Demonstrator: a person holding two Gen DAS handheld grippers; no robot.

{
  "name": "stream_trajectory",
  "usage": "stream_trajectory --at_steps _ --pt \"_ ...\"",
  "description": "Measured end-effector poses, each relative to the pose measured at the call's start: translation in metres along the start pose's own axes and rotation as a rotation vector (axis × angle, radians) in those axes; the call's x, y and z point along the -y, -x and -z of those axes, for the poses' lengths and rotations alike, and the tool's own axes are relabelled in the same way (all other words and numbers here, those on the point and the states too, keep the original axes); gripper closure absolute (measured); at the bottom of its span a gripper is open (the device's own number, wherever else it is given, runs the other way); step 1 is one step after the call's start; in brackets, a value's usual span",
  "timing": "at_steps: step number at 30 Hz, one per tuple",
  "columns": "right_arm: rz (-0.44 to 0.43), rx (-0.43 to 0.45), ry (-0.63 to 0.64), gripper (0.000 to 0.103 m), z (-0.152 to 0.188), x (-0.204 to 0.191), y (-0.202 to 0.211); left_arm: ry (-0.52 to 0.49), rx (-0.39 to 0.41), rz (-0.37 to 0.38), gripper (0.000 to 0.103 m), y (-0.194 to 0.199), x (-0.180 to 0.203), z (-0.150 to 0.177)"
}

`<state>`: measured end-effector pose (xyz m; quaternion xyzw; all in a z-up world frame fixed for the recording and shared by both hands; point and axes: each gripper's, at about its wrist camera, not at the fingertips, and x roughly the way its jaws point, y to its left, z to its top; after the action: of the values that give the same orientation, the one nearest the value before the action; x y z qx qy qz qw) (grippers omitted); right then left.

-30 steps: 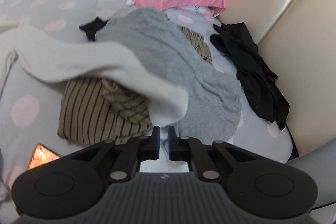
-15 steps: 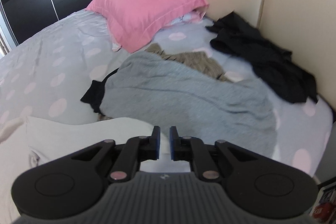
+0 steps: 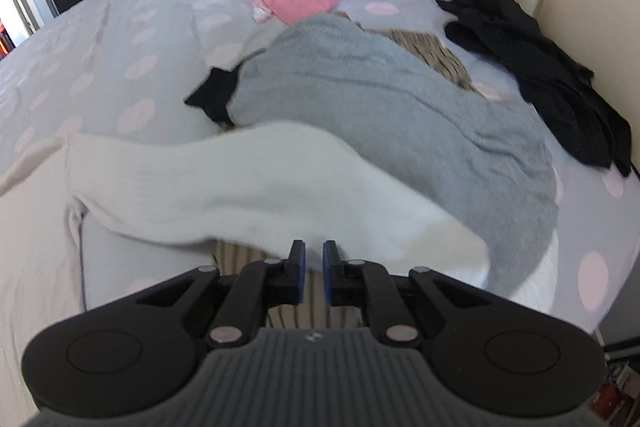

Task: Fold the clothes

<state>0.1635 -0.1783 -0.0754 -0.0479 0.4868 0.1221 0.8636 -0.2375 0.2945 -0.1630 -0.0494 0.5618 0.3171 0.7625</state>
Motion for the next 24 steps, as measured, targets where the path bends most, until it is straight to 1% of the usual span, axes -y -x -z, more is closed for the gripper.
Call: stream_trajectory --at_steps 2,5,7,10,11,13,16,19,24 --pt "0.024 -0.03 -0.028 0.091 0.011 0.012 -0.003 -0.003 0.005 0.0 0.06 0.001 0.001 -0.001" --pt "0.055 -0.079 -0.113 0.09 0.024 0.035 -0.012 -0.003 0.012 0.007 0.06 0.003 0.002 0.0" --pt "0.064 -0.084 -0.151 0.09 0.03 0.044 -0.012 0.001 0.013 0.012 0.06 0.004 0.001 0.002" --pt "0.043 -0.044 -0.19 0.089 0.031 0.052 -0.002 0.011 0.006 0.011 0.06 0.004 -0.001 0.004" --pt "0.04 -0.028 -0.197 0.083 0.03 0.053 0.002 0.015 0.003 0.01 0.06 0.004 -0.002 0.005" --pt "0.038 0.007 -0.204 0.074 0.024 0.055 0.01 0.025 -0.001 0.009 0.06 0.004 -0.004 0.006" --pt "0.039 0.054 -0.205 0.074 0.014 0.058 0.019 0.036 -0.004 0.007 0.06 0.004 -0.006 0.007" --pt "0.041 0.091 -0.201 0.071 0.003 0.061 0.023 0.04 -0.008 0.005 0.06 0.003 -0.006 0.007" --pt "0.063 0.102 -0.185 0.069 -0.016 0.056 0.013 0.043 -0.006 -0.016 0.057 0.001 -0.003 0.01"
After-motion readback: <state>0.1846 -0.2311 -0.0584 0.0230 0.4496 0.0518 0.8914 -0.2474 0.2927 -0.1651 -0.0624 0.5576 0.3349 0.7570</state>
